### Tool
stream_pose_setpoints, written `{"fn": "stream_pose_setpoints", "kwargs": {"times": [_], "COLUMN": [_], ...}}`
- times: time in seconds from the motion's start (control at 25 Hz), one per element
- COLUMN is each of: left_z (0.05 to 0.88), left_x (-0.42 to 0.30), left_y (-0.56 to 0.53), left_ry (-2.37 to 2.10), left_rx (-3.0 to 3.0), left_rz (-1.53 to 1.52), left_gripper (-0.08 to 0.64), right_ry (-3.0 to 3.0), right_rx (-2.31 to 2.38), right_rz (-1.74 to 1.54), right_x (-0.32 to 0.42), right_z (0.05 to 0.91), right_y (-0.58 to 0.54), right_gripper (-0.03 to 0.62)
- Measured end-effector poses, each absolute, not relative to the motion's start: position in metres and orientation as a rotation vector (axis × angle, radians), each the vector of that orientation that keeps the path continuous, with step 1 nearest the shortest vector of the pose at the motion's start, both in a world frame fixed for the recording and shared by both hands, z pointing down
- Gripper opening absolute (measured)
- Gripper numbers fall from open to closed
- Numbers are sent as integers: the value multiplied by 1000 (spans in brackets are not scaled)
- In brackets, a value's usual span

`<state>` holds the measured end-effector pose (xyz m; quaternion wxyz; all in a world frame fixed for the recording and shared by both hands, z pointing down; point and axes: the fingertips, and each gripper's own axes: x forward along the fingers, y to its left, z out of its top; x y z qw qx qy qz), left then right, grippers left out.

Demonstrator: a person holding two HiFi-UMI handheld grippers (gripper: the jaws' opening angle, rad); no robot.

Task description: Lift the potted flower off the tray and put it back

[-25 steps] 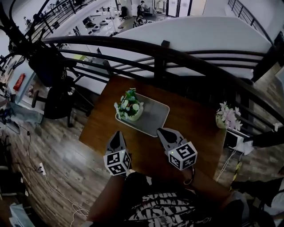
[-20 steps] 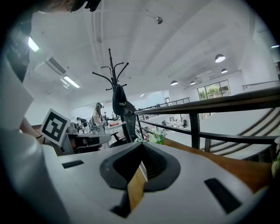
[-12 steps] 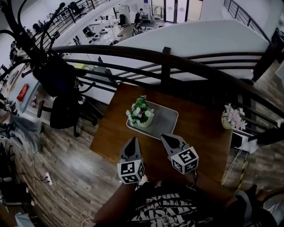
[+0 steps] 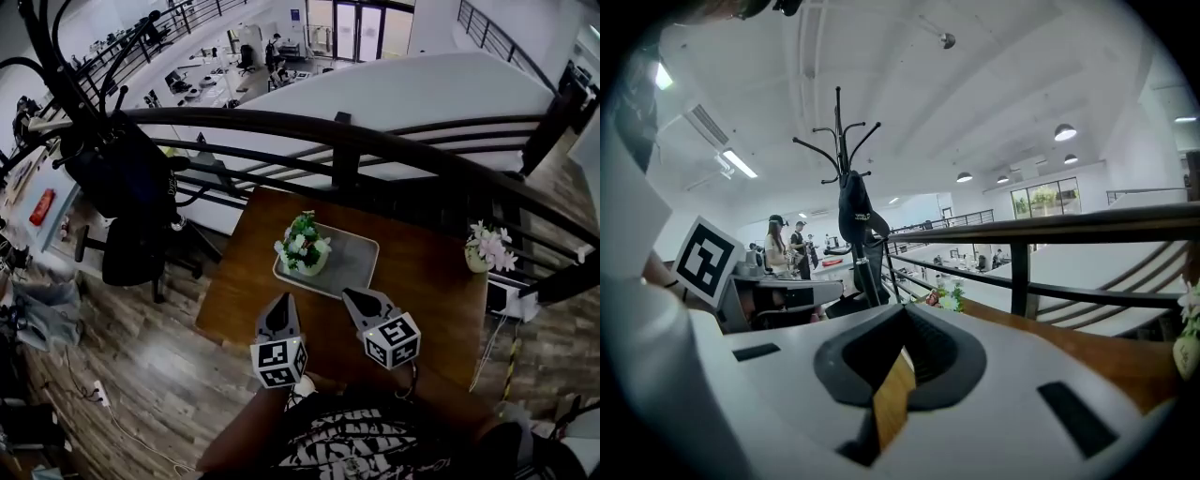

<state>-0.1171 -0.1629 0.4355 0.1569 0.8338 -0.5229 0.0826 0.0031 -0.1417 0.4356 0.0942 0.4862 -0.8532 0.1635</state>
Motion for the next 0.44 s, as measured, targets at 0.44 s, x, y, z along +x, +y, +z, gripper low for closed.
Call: {"fn": "stream_pose_setpoints", "kwargs": {"times": [0.44], "left_z": [436], "left_x": [-129], "left_y": [-160], "left_ry": [-1446], "left_rx": [2393], "left_rz": [208], "left_gripper": [8], "right_ry": [-2520], "right_rx": [1439], "right_rz": [469], "right_x": [-16], "right_z": [434], "right_y": [-135], "right_gripper": [-2]}}
